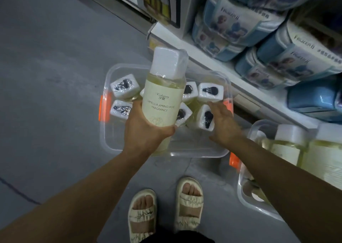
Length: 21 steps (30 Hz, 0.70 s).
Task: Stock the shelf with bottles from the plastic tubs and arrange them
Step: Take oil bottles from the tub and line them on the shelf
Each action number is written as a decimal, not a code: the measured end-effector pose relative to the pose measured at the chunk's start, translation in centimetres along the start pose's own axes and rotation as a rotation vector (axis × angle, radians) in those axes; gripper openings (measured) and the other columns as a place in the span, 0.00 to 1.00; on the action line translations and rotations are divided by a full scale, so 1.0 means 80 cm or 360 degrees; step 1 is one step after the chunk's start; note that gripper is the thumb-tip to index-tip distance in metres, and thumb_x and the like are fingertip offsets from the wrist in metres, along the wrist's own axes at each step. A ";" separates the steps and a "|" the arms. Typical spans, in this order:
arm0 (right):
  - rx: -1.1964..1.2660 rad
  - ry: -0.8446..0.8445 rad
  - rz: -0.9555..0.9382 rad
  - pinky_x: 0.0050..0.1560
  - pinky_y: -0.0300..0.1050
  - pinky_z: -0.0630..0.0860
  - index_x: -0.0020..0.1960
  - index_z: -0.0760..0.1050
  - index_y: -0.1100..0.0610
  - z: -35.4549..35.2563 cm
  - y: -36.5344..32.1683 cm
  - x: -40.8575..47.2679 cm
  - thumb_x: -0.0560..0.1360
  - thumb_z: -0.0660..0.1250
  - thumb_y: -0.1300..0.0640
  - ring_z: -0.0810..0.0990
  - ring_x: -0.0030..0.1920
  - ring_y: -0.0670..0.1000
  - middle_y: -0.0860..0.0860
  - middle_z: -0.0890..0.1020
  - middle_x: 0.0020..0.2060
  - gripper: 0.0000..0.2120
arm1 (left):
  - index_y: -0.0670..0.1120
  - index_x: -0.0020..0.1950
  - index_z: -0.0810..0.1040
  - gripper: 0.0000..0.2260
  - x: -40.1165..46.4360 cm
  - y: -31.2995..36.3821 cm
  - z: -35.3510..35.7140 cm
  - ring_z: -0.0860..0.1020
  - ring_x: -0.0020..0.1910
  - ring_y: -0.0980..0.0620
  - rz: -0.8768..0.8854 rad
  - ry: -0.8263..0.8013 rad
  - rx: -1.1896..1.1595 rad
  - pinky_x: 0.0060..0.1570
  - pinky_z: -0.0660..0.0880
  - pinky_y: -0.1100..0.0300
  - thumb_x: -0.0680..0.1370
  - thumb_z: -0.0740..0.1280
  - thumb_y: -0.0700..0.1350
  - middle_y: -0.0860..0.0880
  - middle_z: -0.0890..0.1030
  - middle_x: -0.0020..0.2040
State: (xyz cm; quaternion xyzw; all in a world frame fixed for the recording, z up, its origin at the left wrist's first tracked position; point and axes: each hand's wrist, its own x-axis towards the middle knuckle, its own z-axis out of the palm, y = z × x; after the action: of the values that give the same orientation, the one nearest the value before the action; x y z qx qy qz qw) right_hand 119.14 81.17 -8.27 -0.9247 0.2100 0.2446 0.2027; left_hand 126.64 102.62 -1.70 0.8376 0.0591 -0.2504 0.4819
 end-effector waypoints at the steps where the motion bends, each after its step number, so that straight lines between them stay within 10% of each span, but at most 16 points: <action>1: -0.0016 -0.0004 -0.0026 0.60 0.57 0.74 0.76 0.51 0.50 0.007 0.002 0.005 0.62 0.79 0.62 0.64 0.70 0.58 0.54 0.56 0.74 0.53 | 0.53 0.57 0.66 0.35 0.002 -0.004 0.005 0.74 0.47 0.61 0.0008 0.0016 0.0018 0.41 0.74 0.63 0.57 0.82 0.46 0.55 0.76 0.51; 6: -0.0086 0.0038 -0.0071 0.63 0.56 0.72 0.77 0.48 0.53 0.034 0.006 0.028 0.61 0.80 0.53 0.56 0.74 0.60 0.59 0.51 0.74 0.56 | 0.54 0.57 0.66 0.37 0.011 -0.018 0.026 0.76 0.52 0.52 0.0018 0.0105 0.0071 0.49 0.78 0.49 0.52 0.76 0.54 0.53 0.77 0.54; 16: 0.0163 0.0457 -0.0145 0.54 0.50 0.70 0.61 0.67 0.65 0.029 0.006 0.026 0.66 0.73 0.59 0.72 0.57 0.63 0.63 0.71 0.58 0.28 | 0.54 0.55 0.65 0.34 0.019 -0.016 0.023 0.73 0.46 0.63 0.0091 0.0057 0.0104 0.43 0.74 0.60 0.58 0.82 0.47 0.58 0.74 0.48; 21: 0.0228 0.0452 -0.0074 0.54 0.47 0.70 0.69 0.64 0.59 -0.030 -0.011 -0.010 0.66 0.75 0.54 0.72 0.59 0.59 0.58 0.70 0.61 0.35 | 0.54 0.57 0.64 0.35 0.002 0.001 0.011 0.73 0.50 0.54 0.0100 0.0058 0.0131 0.44 0.72 0.60 0.59 0.82 0.46 0.54 0.74 0.52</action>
State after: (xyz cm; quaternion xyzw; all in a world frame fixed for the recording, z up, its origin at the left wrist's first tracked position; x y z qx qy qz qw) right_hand 119.82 80.97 -5.71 -0.9377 0.2321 0.0911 0.2419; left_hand 126.51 101.80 -2.08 0.8625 0.0311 -0.2221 0.4536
